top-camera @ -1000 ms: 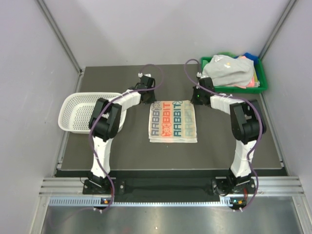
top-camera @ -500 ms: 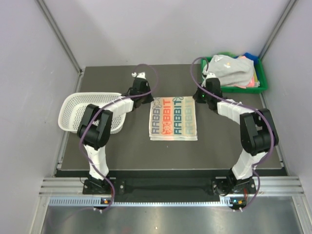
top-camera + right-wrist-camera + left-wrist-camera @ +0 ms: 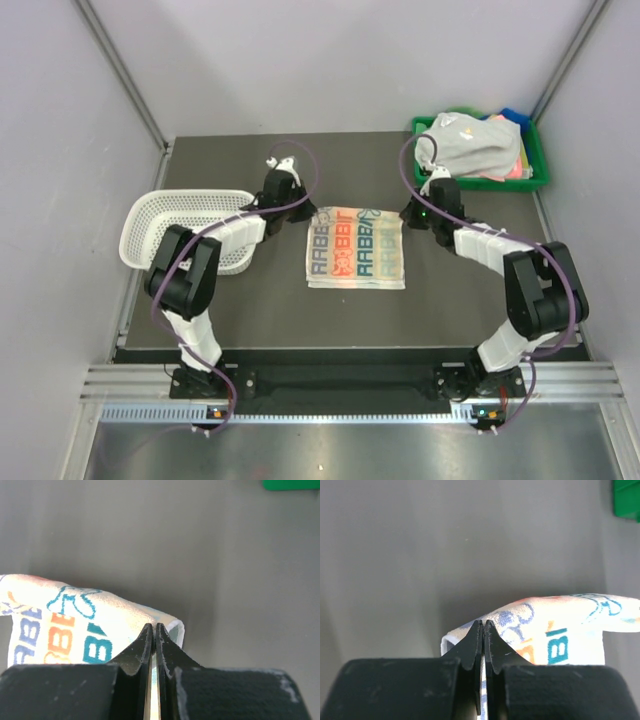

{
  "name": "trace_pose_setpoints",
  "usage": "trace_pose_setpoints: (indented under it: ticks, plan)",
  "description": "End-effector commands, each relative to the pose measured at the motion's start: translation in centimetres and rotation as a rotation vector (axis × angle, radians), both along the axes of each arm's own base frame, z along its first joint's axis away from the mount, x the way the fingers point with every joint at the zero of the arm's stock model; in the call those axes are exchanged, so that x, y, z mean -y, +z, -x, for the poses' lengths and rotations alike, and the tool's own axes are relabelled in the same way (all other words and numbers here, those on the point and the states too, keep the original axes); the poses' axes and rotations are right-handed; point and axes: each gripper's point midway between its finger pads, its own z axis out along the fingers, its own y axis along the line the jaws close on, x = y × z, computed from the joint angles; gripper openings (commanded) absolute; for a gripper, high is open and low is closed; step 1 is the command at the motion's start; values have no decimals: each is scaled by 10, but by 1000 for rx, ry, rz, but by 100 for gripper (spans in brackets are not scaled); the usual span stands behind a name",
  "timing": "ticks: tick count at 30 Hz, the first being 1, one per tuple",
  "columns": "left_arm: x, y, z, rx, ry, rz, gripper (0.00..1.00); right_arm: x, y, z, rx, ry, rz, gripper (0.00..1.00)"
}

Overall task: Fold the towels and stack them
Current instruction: Fold the towel

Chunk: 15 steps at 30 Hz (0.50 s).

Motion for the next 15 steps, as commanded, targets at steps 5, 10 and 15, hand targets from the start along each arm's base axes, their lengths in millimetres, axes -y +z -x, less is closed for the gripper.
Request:
trace_pose_setpoints:
  ticks: [5, 10, 15]
  plan:
    - [11, 53, 5, 155, -72, 92, 0, -1, 35, 4, 112, 5, -46, 1]
    - [10, 48, 21, 147, -94, 99, 0, -2, 36, 20, 115, 16, -68, 1]
    - [11, 32, 45, 123, -114, 119, 0, 0, 33, 36, 105, 6, -92, 3]
